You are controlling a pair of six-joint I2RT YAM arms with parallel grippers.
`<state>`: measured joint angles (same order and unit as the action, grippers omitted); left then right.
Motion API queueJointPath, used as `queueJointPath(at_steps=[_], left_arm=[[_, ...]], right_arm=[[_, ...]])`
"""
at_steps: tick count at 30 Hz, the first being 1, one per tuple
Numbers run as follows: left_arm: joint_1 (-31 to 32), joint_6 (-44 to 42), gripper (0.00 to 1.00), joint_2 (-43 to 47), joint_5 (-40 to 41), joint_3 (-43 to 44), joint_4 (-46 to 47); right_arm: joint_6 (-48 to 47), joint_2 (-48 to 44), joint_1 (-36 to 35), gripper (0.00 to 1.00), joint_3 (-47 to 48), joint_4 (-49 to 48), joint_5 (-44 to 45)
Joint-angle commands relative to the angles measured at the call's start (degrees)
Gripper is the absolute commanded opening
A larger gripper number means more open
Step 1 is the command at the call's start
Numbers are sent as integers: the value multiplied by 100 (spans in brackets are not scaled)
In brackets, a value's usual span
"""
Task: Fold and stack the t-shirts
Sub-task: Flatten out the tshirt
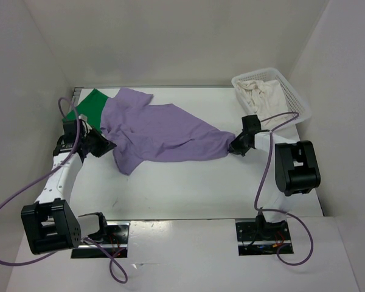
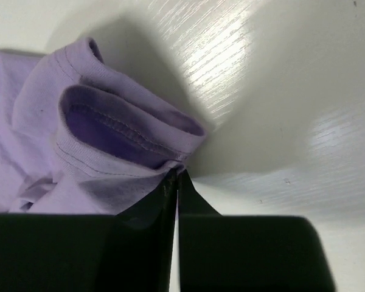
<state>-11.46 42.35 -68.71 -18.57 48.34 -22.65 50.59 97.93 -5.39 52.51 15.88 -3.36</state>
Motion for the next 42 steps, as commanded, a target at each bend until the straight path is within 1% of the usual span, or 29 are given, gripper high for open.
queueJointPath(at_steps=[1,4,5,7,8,9,10,12,13,14,15,16,17,19,20,22,23,25,26,29,30,33,34,37,38,39,42], left_arm=[[21,186,0,252,-253,53,314],[21,247,0,323,-358,53,314],[21,248,0,323,-358,210,314],[21,248,0,323,-411,438,314],[21,317,0,323,-359,631,245],[21,318,0,227,-358,1146,244],[21,318,0,113,-358,1474,192],[-40,379,0,-19,-305,2133,130],[-40,466,0,-20,-305,2736,130],[-118,546,0,-20,-497,3021,130],[-267,703,0,-20,-638,3293,130],[-269,757,0,-81,-692,3609,43],[-347,757,0,-81,-692,4370,-54],[-409,889,0,-212,-692,5138,-222],[-409,959,0,-213,-692,5464,-291],[-461,1221,0,-318,-806,6236,-188],[-462,1302,0,-380,-806,6484,-187],[-462,1373,0,-555,-798,7011,-187],[-462,1425,0,-608,-719,7536,-239],[-462,1425,0,-828,-412,8128,-300],[-462,1425,0,-976,-350,8400,-301],[-462,1373,0,-1267,-236,8666,-301],[-462,1373,0,-1338,-183,8666,-301],[-462,1259,0,-1698,-69,8588,-354],[-462,1258,0,-1760,10,8361,-284],[-462,1258,0,-1925,11,8193,-144],[-462,1048,0,-2356,115,7816,-30]], right_arm=[[13,-43,-59,0,181,222,281],[65,-536,-216,0,181,485,353],[65,-982,-217,0,241,591,353],[65,-1485,-269,0,373,958,301],[-30,-1992,-270,0,583,1118,300],[-136,-2215,-331,0,715,1293,300],[-207,-2426,-331,0,882,1452,213],[-373,-2847,-331,0,1567,2013,160],[-540,-2954,-392,0,1856,2198,90],[-620,-3033,-445,0,2477,2531,89],[-699,-3095,-446,0,2831,2682,89],[-847,-3096,-446,0,3209,2840,29],[-927,-3044,-446,0,4083,2998,28],[-1077,-2860,-446,0,5001,3368,28],[-1182,-2780,-446,0,5928,3465,28],[-1183,-2526,-446,0,6794,3615,-33],[-1183,-2464,-498,0,7495,3685,-34],[-1183,-2410,-498,0,8009,3581,-156],[-1113,-2262,-498,0,8412,3519,-296],[-981,-1981,-498,0,8889,3221,-551],[-911,-1910,-498,0,8890,3141,-604],[-858,-1585,-446,0,8838,2913,-719],[-858,-1497,-446,0,8838,2860,-719],[-910,-1093,-262,0,8452,2491,-719],[-910,-900,-139,0,8451,2490,-719],[-910,-516,-138,0,8451,2490,-719],[-910,14,-85,0,8381,2210,-789]])
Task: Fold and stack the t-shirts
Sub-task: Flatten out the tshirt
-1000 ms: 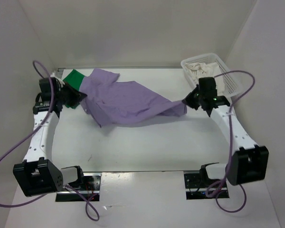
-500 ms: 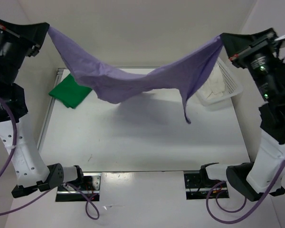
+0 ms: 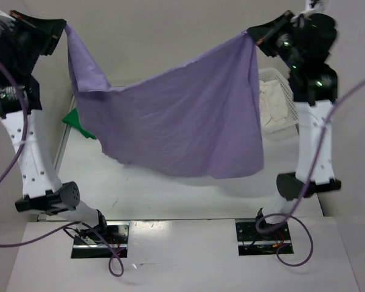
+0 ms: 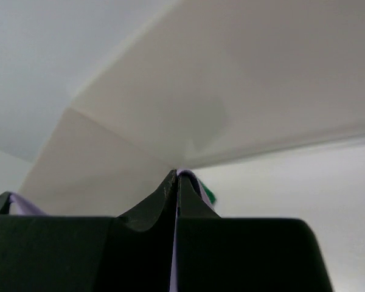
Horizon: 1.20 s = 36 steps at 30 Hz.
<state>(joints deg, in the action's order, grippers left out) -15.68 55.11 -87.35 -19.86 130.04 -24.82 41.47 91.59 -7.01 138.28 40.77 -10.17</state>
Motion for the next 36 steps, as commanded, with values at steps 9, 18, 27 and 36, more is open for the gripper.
queueJointPath(at_steps=[9,18,27,36], left_arm=[[-40,-133,0,-1898,131,449,364],[-549,290,0,-1689,-158,1708,995],[-550,-175,0,-516,-510,-466,1241],[-444,-835,0,1675,-616,-5486,1165]], right_arm=[[552,3295,137,0,2801,64,-818],[985,2224,481,0,2283,-1001,-1372],[353,1574,551,0,238,-632,-1681],[-236,-280,551,0,-5079,-1318,-1313]])
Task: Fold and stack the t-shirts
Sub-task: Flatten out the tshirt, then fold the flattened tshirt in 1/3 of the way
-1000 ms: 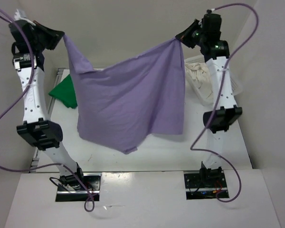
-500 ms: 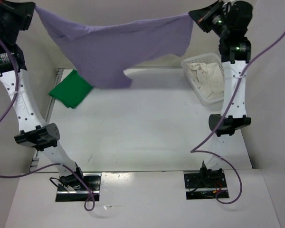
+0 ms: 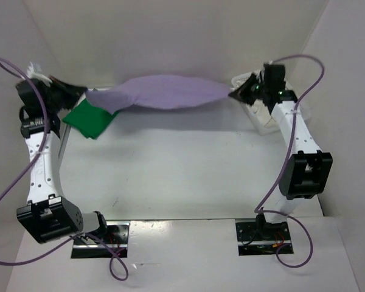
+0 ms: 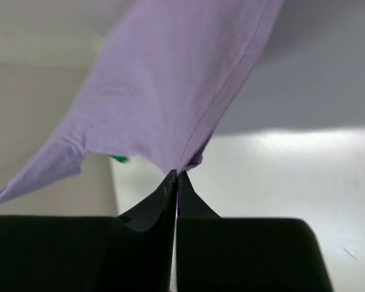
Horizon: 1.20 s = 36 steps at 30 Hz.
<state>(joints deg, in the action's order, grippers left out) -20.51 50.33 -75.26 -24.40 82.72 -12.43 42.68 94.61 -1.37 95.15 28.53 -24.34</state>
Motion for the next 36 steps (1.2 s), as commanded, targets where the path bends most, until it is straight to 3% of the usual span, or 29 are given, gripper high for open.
queueJointPath(at_steps=[1,7,15,19,24,30,36], left_arm=[[39,-461,0,565,-161,-992,-198],[91,-717,0,1058,-179,-2364,-936],[144,-946,0,1426,-257,-3410,-1930],[144,-1086,0,1541,-67,-3474,-2456],[381,-1218,0,1541,647,-2771,-3143],[381,-1069,0,1006,700,-2199,-2433],[381,-542,0,242,639,-1909,-1158]], right_arm=[[-470,-680,-13,0,-1301,-94,244],[-603,-1198,312,0,-3227,126,562],[-603,-1945,506,0,-4698,240,377],[-541,-2525,506,0,-4822,644,377],[-541,-3262,506,0,-4945,1435,447],[-479,-3063,611,0,-4893,1156,623],[-374,-1895,611,0,-4525,391,965]])
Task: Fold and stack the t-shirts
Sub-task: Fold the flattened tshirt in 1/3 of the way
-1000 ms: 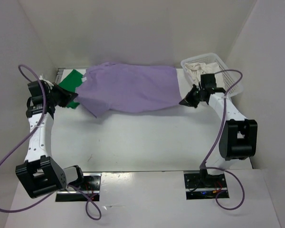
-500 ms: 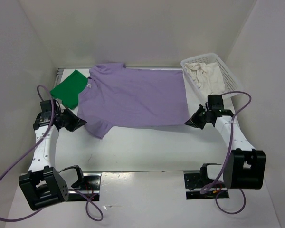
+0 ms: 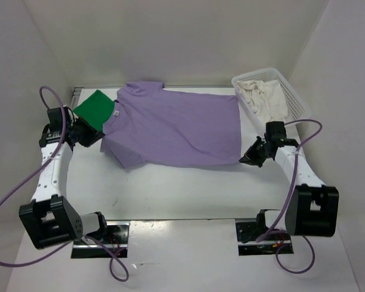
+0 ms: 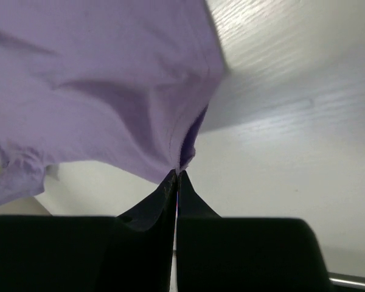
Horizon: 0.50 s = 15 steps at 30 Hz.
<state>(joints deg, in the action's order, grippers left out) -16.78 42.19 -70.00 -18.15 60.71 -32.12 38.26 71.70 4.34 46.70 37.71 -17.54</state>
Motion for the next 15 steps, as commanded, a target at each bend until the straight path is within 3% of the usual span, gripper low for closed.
queueJointPath(at_steps=[1,15], left_arm=[[8,272,0,-426,13,380,908],[623,518,0,-2562,514,2269,1560]], right_arm=[[67,545,41,0,392,-676,286],[138,2497,-433,0,2500,-968,1384]])
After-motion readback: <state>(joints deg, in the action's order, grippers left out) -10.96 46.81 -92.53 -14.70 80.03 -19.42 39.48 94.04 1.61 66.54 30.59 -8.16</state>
